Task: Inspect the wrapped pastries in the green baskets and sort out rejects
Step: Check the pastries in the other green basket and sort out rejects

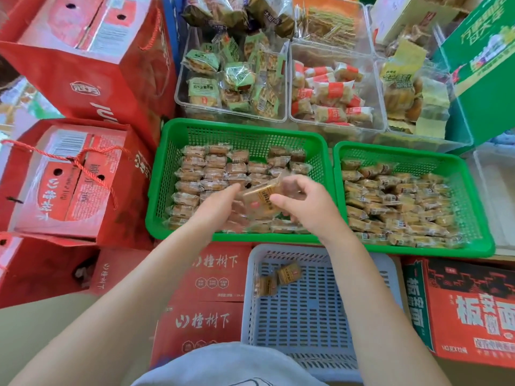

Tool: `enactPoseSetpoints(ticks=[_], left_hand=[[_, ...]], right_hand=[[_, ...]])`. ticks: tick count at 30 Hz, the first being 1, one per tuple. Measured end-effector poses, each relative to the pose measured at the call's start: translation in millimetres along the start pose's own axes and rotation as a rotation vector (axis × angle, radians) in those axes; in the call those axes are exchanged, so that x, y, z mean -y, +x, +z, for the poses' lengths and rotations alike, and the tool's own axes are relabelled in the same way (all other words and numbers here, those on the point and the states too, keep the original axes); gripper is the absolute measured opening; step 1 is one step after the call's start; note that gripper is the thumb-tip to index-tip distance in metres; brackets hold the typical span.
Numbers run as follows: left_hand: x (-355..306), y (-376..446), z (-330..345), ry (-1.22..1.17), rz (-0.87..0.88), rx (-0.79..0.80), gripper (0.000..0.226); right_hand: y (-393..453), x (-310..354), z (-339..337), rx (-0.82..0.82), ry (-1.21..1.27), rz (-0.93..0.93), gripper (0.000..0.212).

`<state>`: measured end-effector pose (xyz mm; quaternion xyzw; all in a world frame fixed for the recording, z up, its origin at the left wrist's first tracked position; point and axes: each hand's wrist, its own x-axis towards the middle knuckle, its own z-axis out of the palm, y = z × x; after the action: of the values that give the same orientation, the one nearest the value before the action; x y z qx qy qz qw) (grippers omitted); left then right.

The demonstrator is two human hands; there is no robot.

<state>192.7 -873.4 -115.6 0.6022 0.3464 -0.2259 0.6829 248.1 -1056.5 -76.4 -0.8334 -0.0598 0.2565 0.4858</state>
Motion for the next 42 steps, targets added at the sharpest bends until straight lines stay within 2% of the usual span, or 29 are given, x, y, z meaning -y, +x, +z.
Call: enactPoseSetpoints(ticks=[2, 4, 6, 9, 13, 16, 22, 26, 32, 34, 39, 42], left_hand=[[-7.0, 27.5, -6.6, 0.332, 0.137, -0.172, 0.038], [-18.4, 48.4, -10.3, 0.592, 0.307, -0.232, 0.033], [-32.8, 70.3, -10.7, 0.74, 0.42, -0.257, 0.031], [-46.4, 113.8, -8.2, 0.923, 0.505, -0.318, 0.033], [-45.2, 158.3, -1.0, 1.248, 0.531, -0.257, 0.043], [-25.0, 175.3, -5.5, 1.388, 0.541, -0.202, 0.055], [6.4, 185.7, -19.3, 1.431, 0.593, -0.182, 0.065], [8.5, 187.3, -19.1, 1.44, 0.586, -0.195, 0.066], [6.3, 172.2, -26.6, 1.353, 0.621, -0.166, 0.065], [14.6, 151.0, -32.5, 1.276, 0.632, -0.181, 0.064], [40.2, 99.6, -48.0, 1.149, 0.419, -0.228, 0.064], [52.5, 86.3, -46.0, 1.195, 0.353, -0.232, 0.065]], right_hand=[[30.0, -4.9, -5.5, -0.125, -0.136, 0.016, 0.033], [60.9, -7.8, -9.6, -0.252, -0.19, 0.003, 0.039], [91.5, -9.8, -9.2, -0.314, -0.18, -0.019, 0.037], [131.9, -14.5, 0.6, -0.323, -0.169, -0.043, 0.032], [169.3, -29.4, 20.7, -0.306, -0.195, -0.055, 0.033], [181.5, -40.8, 28.6, -0.315, -0.329, -0.083, 0.033], [199.9, -59.2, 46.9, -0.181, -0.78, -0.35, 0.029], [207.3, -68.7, 59.0, -0.134, -0.867, -0.367, 0.03], [202.6, -70.3, 63.3, -0.281, -1.028, -0.402, 0.015], [200.2, -71.2, 61.5, -0.247, -1.015, -0.429, 0.016], [193.7, -64.0, 56.1, -0.09, -1.112, -0.353, 0.028], [200.8, -35.3, 63.0, -0.048, -1.245, -0.302, 0.019]])
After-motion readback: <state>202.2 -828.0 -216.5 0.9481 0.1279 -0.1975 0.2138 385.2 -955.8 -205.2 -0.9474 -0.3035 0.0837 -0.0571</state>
